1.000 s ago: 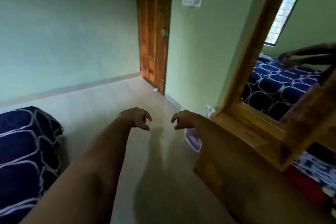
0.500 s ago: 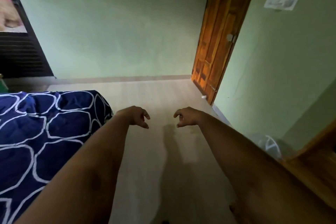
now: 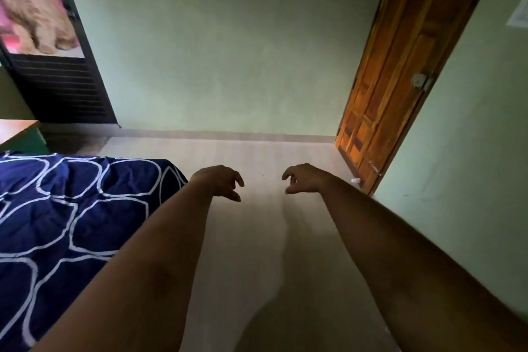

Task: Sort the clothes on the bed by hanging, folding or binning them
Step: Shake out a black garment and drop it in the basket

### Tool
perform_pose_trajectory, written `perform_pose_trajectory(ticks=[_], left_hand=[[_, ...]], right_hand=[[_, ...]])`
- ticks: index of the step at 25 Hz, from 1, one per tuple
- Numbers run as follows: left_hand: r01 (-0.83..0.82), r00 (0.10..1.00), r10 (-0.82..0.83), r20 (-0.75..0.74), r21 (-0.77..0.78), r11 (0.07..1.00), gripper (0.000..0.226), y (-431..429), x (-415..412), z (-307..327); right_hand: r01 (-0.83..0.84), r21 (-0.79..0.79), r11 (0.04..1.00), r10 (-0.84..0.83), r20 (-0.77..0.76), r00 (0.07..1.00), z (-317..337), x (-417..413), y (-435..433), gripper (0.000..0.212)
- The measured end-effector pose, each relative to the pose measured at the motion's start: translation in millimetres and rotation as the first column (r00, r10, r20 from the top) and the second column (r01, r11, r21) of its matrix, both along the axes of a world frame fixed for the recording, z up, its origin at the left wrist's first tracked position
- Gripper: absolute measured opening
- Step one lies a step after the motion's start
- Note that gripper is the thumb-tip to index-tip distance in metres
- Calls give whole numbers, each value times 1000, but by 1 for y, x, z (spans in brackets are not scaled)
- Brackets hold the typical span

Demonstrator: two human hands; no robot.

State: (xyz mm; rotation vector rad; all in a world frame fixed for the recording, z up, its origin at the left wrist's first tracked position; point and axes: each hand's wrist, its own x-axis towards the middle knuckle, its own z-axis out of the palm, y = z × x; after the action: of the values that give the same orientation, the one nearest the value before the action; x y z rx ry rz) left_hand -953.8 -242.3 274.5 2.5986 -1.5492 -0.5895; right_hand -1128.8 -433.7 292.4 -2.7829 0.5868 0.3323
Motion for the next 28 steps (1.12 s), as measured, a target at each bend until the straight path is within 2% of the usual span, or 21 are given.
perform_pose_trajectory(ticks=[8, 14, 19, 28], left_hand=[[-71, 996, 70, -61, -5, 997, 53, -85, 128, -27], [-106, 991, 113, -75, 97, 990, 55, -161, 278, -26], [-144, 988, 148, -48, 75, 987, 54, -216, 400, -6], [-221, 972, 225, -62, 62, 973, 51, -316, 553, -8]], right_hand=[[-73, 1, 997, 73, -76, 994, -23, 140, -87, 52], [-118, -34, 992, 105, -268, 958, -16, 295, -168, 49], [-106, -53, 993, 96, -163, 982, -5, 416, -229, 47], [-235, -110, 966, 214, -176, 961, -18, 598, -345, 42]])
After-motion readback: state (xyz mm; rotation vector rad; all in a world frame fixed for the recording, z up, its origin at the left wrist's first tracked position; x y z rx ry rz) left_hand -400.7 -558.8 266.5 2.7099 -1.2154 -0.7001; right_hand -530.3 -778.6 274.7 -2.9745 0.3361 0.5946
